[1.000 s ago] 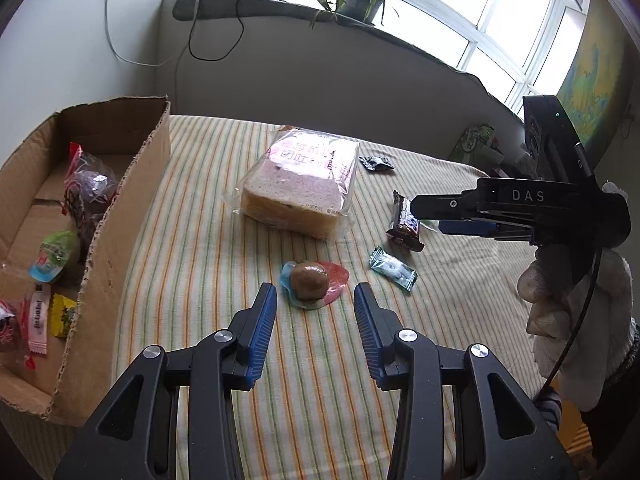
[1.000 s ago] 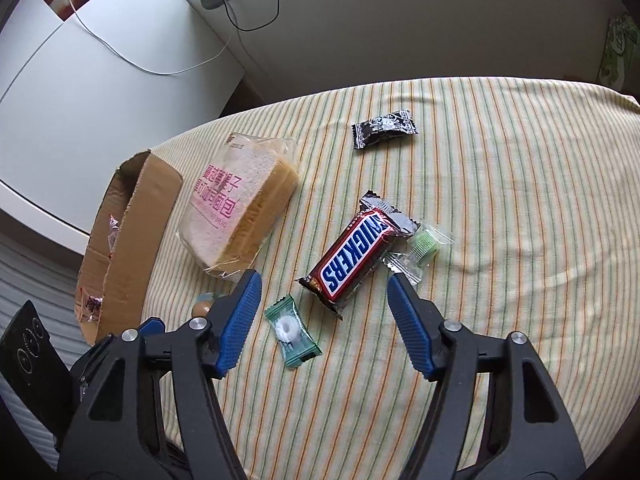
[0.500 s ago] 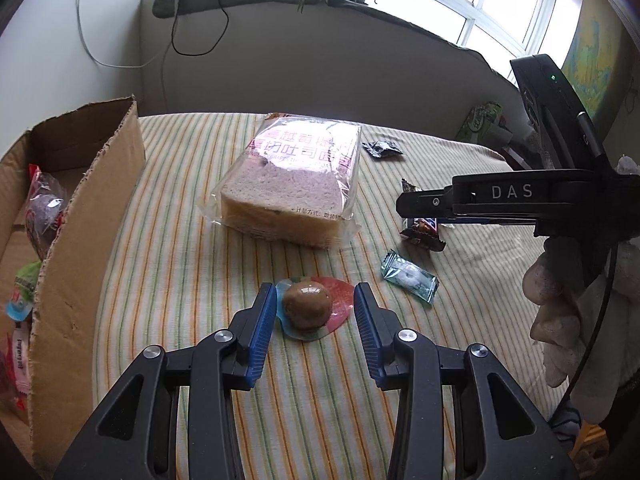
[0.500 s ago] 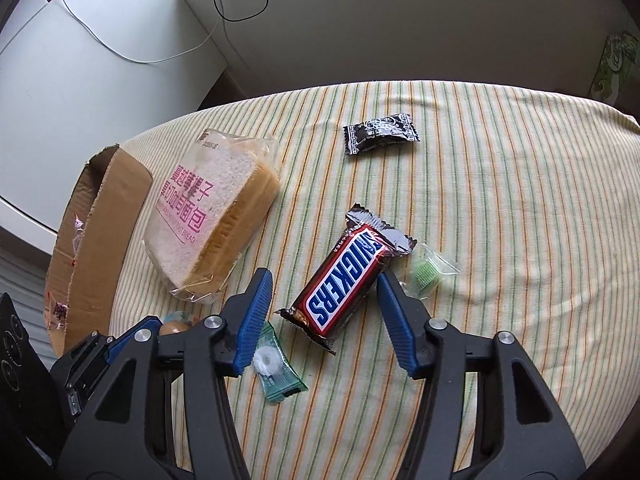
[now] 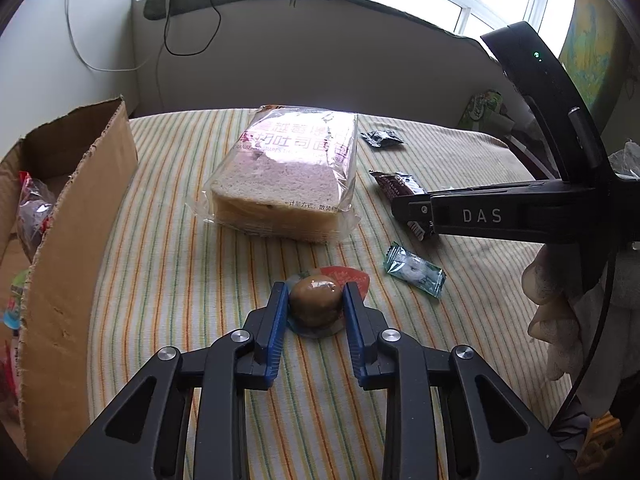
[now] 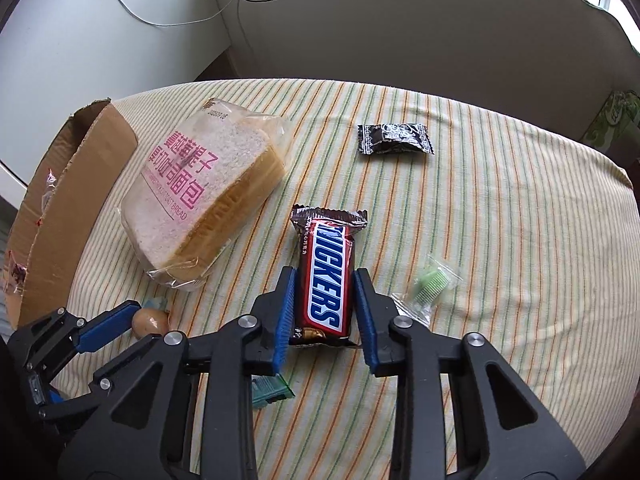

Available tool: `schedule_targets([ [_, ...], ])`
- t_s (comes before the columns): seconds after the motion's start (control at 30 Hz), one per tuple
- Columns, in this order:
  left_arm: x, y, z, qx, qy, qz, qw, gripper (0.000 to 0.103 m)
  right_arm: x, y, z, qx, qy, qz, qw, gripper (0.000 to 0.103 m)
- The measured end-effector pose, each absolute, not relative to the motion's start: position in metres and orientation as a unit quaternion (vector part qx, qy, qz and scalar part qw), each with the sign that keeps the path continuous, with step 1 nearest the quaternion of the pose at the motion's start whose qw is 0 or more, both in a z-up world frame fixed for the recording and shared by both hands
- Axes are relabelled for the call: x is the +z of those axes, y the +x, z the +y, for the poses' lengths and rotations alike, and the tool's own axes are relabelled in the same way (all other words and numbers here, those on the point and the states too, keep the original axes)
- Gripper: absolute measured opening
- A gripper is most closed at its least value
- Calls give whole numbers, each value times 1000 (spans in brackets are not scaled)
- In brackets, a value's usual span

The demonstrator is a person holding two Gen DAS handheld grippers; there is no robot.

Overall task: Organize snacks
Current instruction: 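Close the left tool on the egg candy while the right tool grips the Snickers bar, then carry both snacks into the cardboard box and open both tools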

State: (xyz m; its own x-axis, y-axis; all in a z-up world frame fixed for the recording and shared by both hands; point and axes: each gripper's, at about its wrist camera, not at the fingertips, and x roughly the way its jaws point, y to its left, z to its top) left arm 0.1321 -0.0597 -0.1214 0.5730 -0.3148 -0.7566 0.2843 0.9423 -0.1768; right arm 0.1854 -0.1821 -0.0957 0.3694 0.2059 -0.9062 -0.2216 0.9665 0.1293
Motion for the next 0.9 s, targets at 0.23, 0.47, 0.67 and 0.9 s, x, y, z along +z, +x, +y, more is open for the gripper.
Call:
schedule_targets([
  [0.23, -119, 129, -58, -171, -25, 425, 889, 26, -90, 174, -190, 135, 9, 544, 828, 30],
  [0.47, -110, 116, -49, -167, -34, 416, 893, 26, -78, 161, -202, 140, 28, 534, 834, 30],
  [0.67, -96, 104, -42, -165, -41, 399, 901, 26, -64, 146, -206, 145, 29, 522, 840, 30],
  [0.9, -82, 90, -31, -161, -48, 384, 908, 26, -49, 133, -204, 145, 32, 507, 849, 30],
])
